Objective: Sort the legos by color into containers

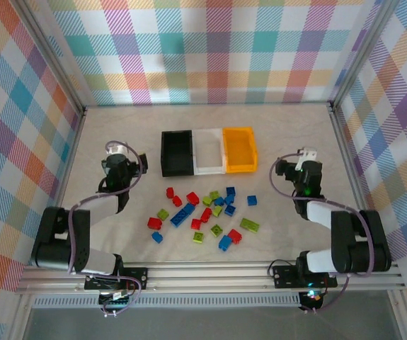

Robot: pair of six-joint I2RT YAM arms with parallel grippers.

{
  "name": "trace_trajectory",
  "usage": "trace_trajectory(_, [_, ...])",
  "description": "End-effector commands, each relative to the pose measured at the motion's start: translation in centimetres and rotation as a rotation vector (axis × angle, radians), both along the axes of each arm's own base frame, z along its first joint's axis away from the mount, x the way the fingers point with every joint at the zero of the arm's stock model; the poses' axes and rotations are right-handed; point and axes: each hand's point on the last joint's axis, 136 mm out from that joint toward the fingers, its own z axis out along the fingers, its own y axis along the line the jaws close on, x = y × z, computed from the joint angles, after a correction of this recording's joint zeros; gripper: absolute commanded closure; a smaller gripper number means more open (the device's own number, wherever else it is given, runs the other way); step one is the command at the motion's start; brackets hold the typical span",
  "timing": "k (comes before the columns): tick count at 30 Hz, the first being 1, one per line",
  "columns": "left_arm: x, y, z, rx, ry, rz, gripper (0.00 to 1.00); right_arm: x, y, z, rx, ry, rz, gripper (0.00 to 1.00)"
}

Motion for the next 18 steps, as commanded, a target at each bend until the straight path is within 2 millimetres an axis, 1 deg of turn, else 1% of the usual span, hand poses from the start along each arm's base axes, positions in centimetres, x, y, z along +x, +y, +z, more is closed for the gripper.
trace_trajectory(1, [-0.8,0.2,2.2,-0.042,-0.03,0.043,0.0,-0.1,-1.6,1.5,0.051,0.062,-0.115,0.0])
trace_trajectory(3, [-0.8,1.2,4.1,-0.112,-0.103,0.122,0.0,-0.2,-2.8,1.9,0.078,0.135,-0.209,0.0])
trace_trajectory(4, [-0.9,2.3,4.9,-0.195,-0.141,0.217,0.0,-0.1,-3.1,2.1,0.083,0.15,-0.237,0.0])
trace_trajectory(5, [-1.6,4.5,4.9,-0.274,-0.164,0.384,0.0,0.2,-3.5,2.7,0.105,0.148,-0.271,0.0])
trace_trajectory(6, [-3.2,6.7,4.6,-0.394,-0.162,0.592,0.0,0.2,-4.0,2.8,0.131,0.146,-0.321,0.0])
trace_trajectory(7, [-6.4,9.0,3.4,-0.51,-0.11,0.858,0.0,0.3,-4.5,3.1,0.171,0.14,-0.373,0.0])
trace_trajectory(8, [-7.9,10.1,3.0,-0.551,-0.081,0.975,0.0,0.4,-4.5,3.4,0.219,0.132,-0.398,0.0])
trace_trajectory(9, [-6.8,10.0,3.3,-0.541,-0.051,0.913,0.0,0.3,-4.4,3.6,0.273,0.121,-0.411,0.0])
trace_trajectory(10, [-5.2,9.4,4.1,-0.517,-0.026,0.807,0.0,0.0,-4.1,3.8,0.355,0.116,-0.429,0.0])
trace_trajectory(11, [-4.7,9.1,4.6,-0.496,-0.004,0.768,0.0,-0.5,-3.9,3.5,0.44,0.126,-0.445,0.0])
trace_trajectory(12, [-4.5,8.9,4.8,-0.492,0.005,0.752,0.0,-0.6,-3.7,3.6,0.487,0.118,-0.428,0.0])
trace_trajectory(13, [-4.1,8.6,5.1,-0.481,0.008,0.719,0.0,-0.2,-2.8,4.1,0.509,0.106,-0.328,0.0])
trace_trajectory(14, [-4.0,8.4,5.3,-0.476,0.004,0.698,0.0,0.3,-1.5,4.5,0.522,0.106,-0.205,0.0])
trace_trajectory(15, [-4.1,8.3,5.4,-0.487,-0.007,0.685,0.0,0.6,-0.6,4.7,0.536,0.12,-0.123,0.0])
trace_trajectory(18, [-3.3,6.5,7.0,-0.526,-0.061,0.529,0.0,0.9,0.6,4.6,0.595,0.142,-0.07,0.0])
